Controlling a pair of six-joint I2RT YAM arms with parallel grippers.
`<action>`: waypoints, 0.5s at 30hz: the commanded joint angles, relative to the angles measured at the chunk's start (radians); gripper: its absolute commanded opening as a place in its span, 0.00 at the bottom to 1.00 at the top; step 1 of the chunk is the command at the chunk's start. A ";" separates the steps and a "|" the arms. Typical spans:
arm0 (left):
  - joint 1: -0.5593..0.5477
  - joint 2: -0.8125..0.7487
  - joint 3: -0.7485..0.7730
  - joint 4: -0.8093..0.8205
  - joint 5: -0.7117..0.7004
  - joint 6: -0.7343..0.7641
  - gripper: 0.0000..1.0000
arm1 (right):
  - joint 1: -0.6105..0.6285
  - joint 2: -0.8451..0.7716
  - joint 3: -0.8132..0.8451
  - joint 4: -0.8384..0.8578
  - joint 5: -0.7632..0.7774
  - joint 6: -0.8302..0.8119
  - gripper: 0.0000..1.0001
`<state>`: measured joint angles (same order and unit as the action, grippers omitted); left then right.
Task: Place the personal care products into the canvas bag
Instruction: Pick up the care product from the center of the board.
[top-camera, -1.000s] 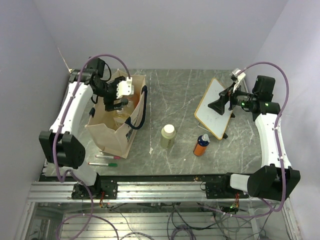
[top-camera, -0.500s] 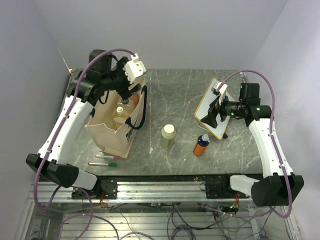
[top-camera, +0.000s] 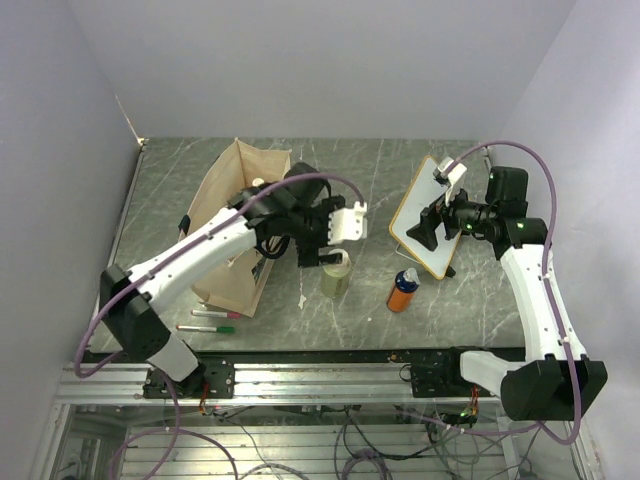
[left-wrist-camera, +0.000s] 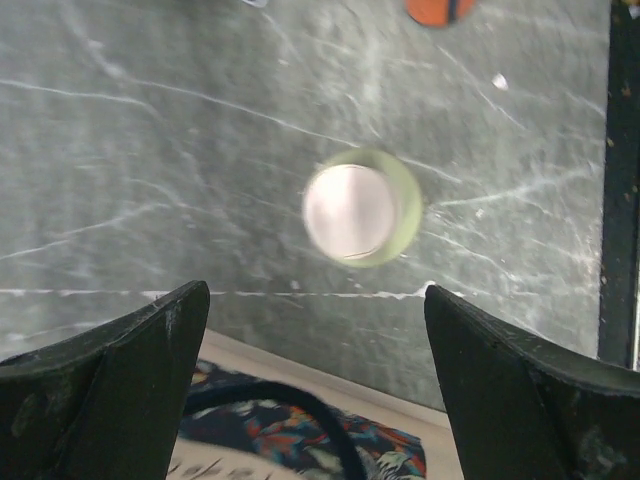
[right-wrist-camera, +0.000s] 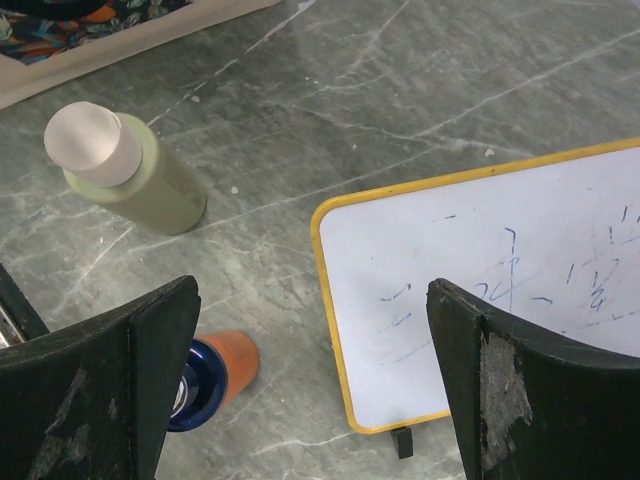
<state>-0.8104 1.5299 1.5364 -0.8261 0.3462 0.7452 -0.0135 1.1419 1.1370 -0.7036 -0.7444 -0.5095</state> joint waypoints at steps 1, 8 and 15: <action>-0.031 0.046 -0.053 0.030 0.033 0.103 1.00 | -0.012 -0.027 -0.011 0.031 0.006 0.029 0.96; -0.034 0.156 -0.029 0.026 0.020 0.175 1.00 | -0.018 -0.032 -0.024 0.033 -0.003 0.026 0.96; -0.035 0.233 0.029 -0.023 0.119 0.227 0.95 | -0.020 -0.031 -0.031 0.035 -0.008 0.026 0.96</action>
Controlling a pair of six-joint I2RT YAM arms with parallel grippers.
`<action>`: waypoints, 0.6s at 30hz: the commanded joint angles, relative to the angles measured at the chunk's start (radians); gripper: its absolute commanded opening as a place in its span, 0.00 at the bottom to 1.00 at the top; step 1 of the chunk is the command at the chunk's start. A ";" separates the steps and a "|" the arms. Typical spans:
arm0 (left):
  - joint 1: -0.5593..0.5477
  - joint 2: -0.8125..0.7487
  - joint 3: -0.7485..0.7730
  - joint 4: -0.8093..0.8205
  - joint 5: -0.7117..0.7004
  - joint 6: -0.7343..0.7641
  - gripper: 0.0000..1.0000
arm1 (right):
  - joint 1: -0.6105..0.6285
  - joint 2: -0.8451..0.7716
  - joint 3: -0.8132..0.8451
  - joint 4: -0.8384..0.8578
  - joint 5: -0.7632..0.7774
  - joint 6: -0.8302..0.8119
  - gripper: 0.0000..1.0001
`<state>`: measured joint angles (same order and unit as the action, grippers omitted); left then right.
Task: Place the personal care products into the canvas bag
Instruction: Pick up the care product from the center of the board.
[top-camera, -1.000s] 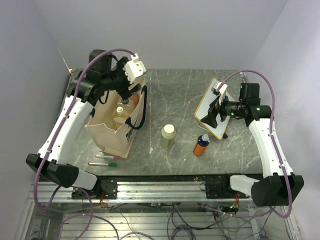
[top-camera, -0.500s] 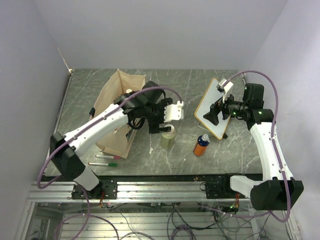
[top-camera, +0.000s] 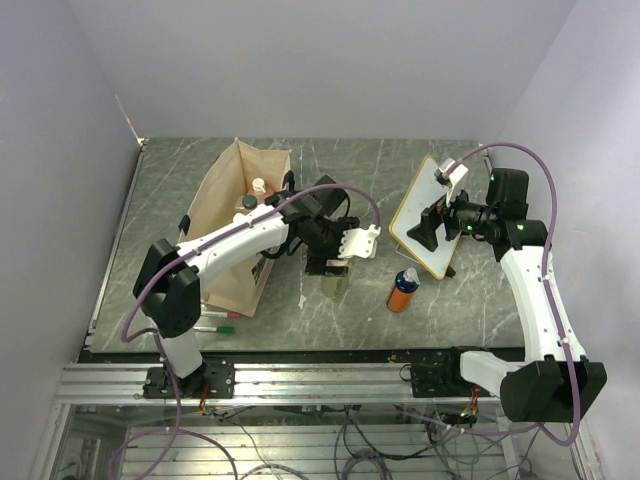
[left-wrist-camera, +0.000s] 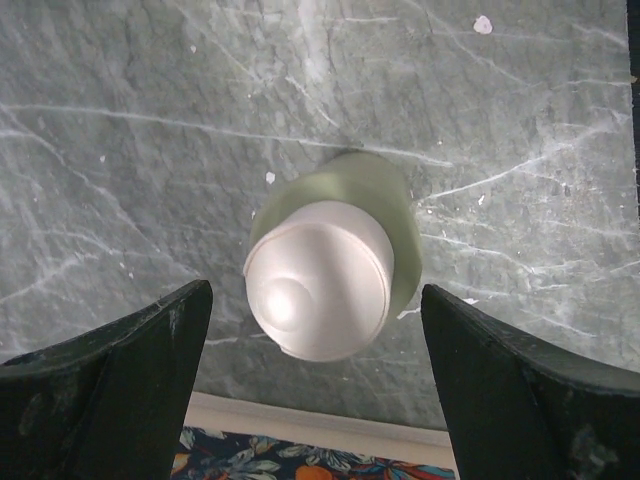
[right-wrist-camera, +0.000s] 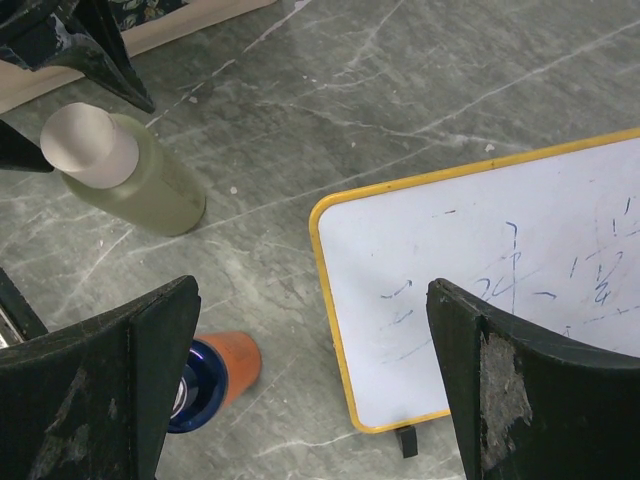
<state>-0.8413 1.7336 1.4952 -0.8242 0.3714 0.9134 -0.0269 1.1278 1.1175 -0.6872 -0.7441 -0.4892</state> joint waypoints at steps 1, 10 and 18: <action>-0.003 0.042 0.085 -0.041 0.105 0.067 0.94 | -0.005 -0.017 -0.013 0.017 -0.010 0.005 0.96; -0.003 0.124 0.177 -0.135 0.138 0.084 0.81 | -0.005 -0.031 -0.041 0.032 -0.009 0.000 0.96; -0.004 0.135 0.181 -0.178 0.162 0.112 0.66 | -0.005 -0.022 -0.045 0.029 -0.014 -0.002 0.96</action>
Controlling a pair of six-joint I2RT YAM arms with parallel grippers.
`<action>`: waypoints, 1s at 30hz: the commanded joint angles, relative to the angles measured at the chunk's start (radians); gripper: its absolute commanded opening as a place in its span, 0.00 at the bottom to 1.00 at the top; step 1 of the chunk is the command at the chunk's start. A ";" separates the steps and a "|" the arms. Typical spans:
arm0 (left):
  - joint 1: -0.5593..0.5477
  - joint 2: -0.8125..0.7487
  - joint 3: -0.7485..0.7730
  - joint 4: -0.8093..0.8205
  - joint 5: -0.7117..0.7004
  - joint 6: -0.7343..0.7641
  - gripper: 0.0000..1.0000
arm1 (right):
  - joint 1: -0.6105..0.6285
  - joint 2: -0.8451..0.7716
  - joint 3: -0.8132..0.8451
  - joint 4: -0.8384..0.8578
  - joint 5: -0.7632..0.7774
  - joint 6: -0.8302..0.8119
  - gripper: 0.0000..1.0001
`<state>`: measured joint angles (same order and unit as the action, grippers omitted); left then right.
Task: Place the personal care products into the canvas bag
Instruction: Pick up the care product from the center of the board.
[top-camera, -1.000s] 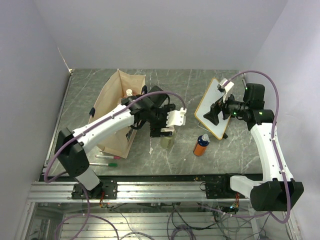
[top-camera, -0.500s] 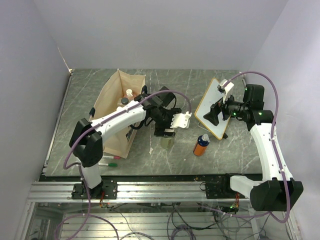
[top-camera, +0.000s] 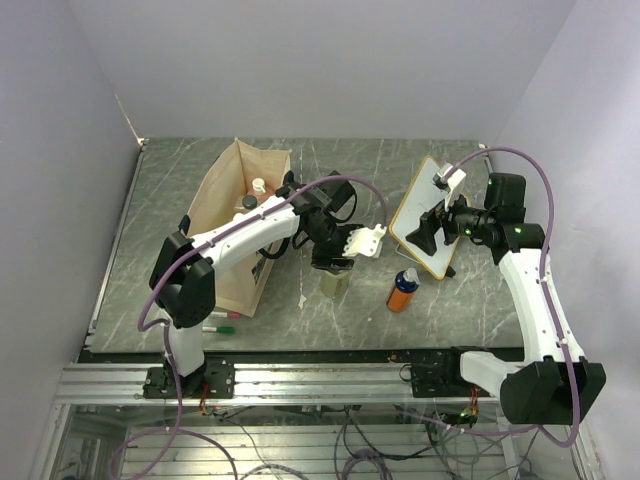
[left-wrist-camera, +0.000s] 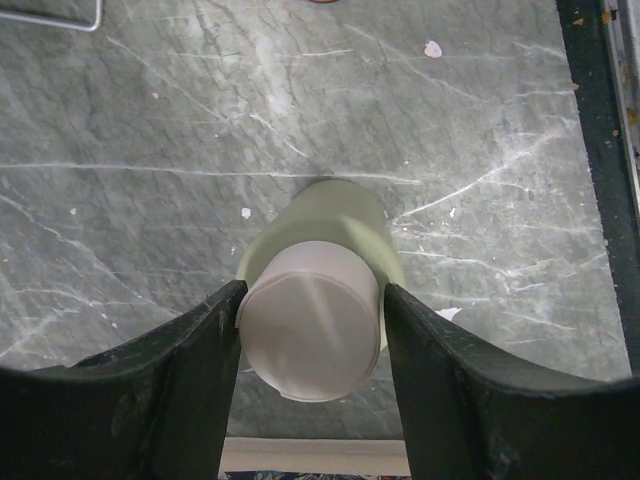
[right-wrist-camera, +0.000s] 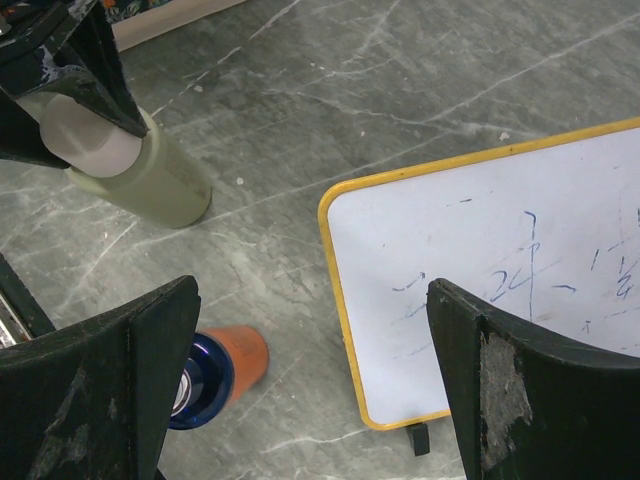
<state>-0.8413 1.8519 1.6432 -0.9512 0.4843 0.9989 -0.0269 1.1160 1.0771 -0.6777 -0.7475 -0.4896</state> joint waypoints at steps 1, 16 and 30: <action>-0.003 0.016 0.033 -0.053 0.049 0.027 0.62 | -0.005 -0.010 -0.003 0.020 -0.012 -0.001 0.96; 0.006 -0.016 0.090 -0.104 0.075 0.022 0.07 | -0.006 0.005 0.005 0.016 -0.010 -0.005 0.97; 0.083 -0.120 0.158 -0.051 0.042 -0.192 0.07 | -0.005 0.044 0.027 0.010 -0.023 -0.014 0.97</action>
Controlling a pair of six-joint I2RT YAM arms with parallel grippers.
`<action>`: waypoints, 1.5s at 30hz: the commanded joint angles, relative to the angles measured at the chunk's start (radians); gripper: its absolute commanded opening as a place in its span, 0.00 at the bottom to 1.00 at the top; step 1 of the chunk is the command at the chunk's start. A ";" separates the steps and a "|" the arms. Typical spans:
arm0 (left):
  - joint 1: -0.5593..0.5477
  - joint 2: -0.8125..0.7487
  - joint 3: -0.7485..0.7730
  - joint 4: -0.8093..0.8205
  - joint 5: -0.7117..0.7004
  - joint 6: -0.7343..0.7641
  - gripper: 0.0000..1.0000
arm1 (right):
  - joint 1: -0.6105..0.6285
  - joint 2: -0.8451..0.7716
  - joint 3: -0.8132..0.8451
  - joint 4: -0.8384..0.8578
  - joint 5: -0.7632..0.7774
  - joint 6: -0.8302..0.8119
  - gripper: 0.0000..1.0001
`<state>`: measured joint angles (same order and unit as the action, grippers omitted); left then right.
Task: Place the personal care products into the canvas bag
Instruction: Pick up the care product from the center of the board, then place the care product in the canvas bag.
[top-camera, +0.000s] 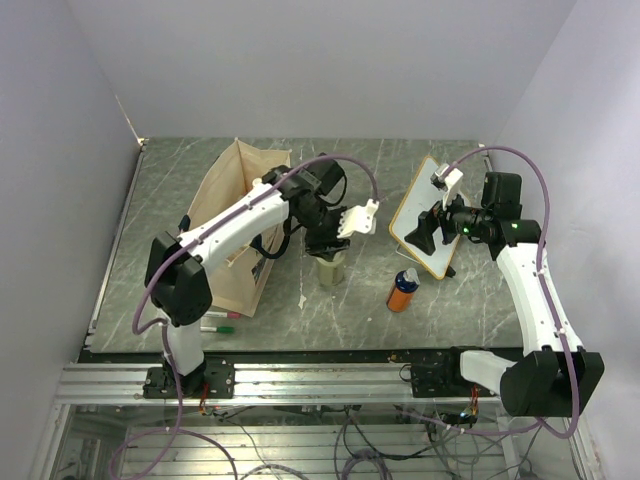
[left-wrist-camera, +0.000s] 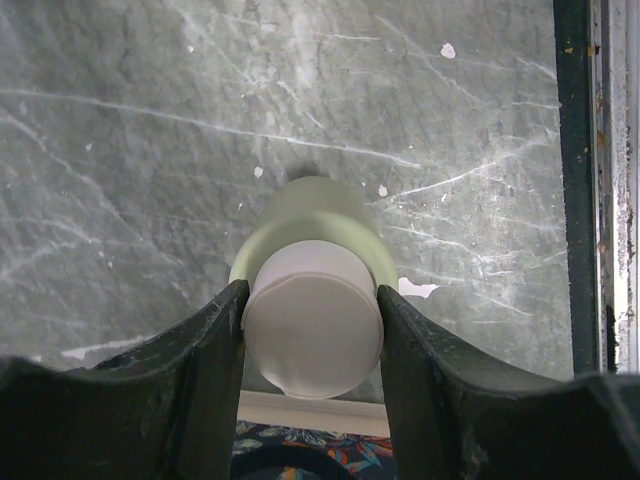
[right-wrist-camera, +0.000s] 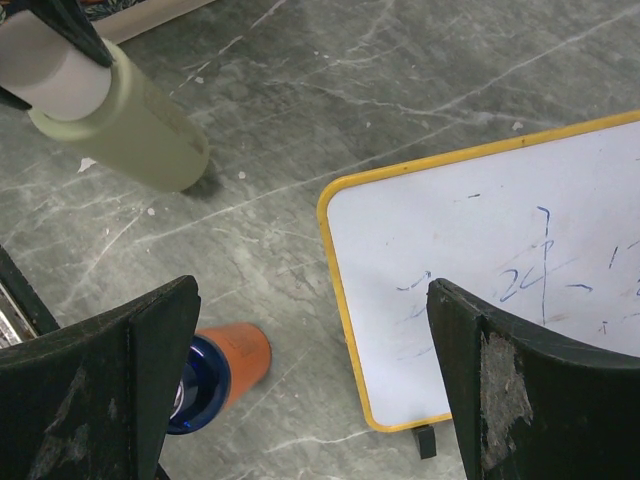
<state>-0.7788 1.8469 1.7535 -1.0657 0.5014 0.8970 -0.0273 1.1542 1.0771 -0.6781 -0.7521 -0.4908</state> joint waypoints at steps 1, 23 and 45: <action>0.026 -0.132 0.052 0.074 0.021 -0.108 0.07 | -0.005 0.007 0.027 0.012 -0.018 -0.012 0.96; 0.149 -0.388 0.394 0.211 -0.315 -0.557 0.07 | -0.005 0.010 0.030 0.015 -0.023 -0.013 0.97; 0.509 -0.628 0.046 0.222 -0.239 -0.642 0.07 | -0.005 0.016 0.018 0.027 -0.042 -0.017 0.97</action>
<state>-0.3119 1.2930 1.8229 -0.9642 0.2127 0.2829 -0.0269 1.1675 1.0832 -0.6773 -0.7742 -0.4980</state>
